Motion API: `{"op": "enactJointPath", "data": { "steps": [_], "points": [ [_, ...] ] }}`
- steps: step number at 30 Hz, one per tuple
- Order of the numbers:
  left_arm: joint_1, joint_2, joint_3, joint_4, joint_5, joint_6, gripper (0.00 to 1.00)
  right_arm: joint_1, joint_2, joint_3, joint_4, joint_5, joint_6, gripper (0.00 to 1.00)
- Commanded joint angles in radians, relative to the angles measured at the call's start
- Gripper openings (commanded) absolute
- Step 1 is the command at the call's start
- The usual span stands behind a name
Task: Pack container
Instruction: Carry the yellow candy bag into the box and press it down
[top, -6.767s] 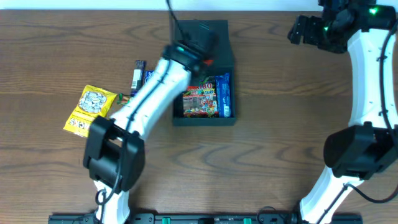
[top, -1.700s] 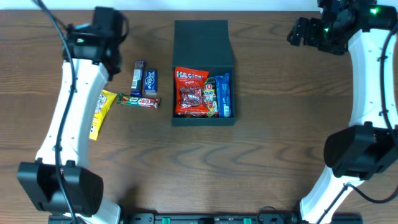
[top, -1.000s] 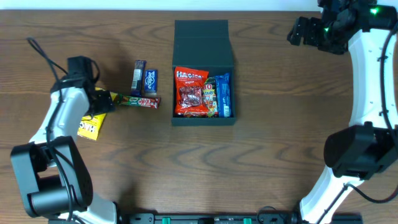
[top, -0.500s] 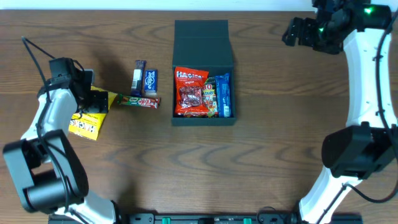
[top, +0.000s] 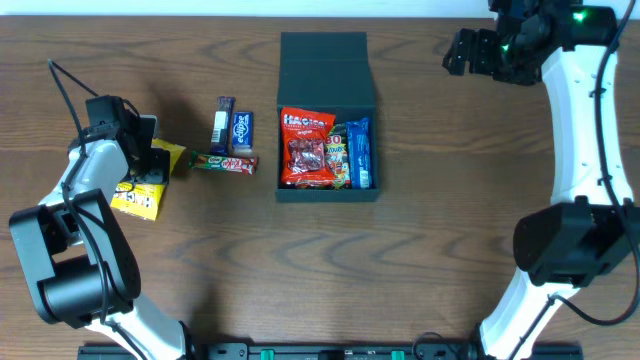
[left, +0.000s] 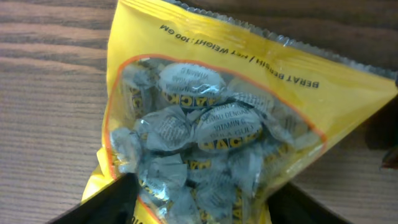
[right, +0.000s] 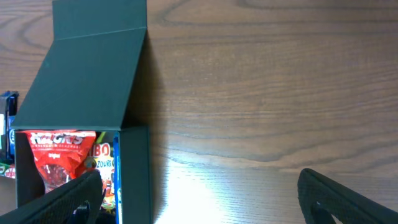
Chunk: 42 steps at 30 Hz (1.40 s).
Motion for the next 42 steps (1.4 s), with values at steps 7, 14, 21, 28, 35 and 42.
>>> {"op": "enactJointPath", "data": {
  "steps": [7,14,21,28,35,42],
  "points": [
    [0.003,0.018,-0.003,-0.002,0.013,-0.031,0.29,0.010,-0.023,0.011,0.002,-0.004,-0.002,0.99],
    [0.002,-0.020,0.097,-0.089,0.012,-0.229,0.20,0.009,-0.023,0.011,0.003,-0.004,-0.002,0.99],
    [-0.047,-0.123,0.268,-0.246,0.018,-0.378,0.12,-0.024,-0.023,0.011,0.002,-0.024,0.008,0.99],
    [-0.285,-0.216,0.326,-0.212,0.018,-0.559,0.06,-0.102,-0.023,0.011,-0.006,-0.064,0.010,0.99],
    [-0.640,-0.166,0.328,-0.013,0.075,-0.836,0.06,-0.178,-0.023,0.011,-0.021,-0.064,0.010,0.99],
    [-0.841,-0.032,0.328,0.204,0.074,-1.102,0.06,-0.223,-0.023,0.011,-0.033,-0.063,0.008,0.99]
  ]
}}
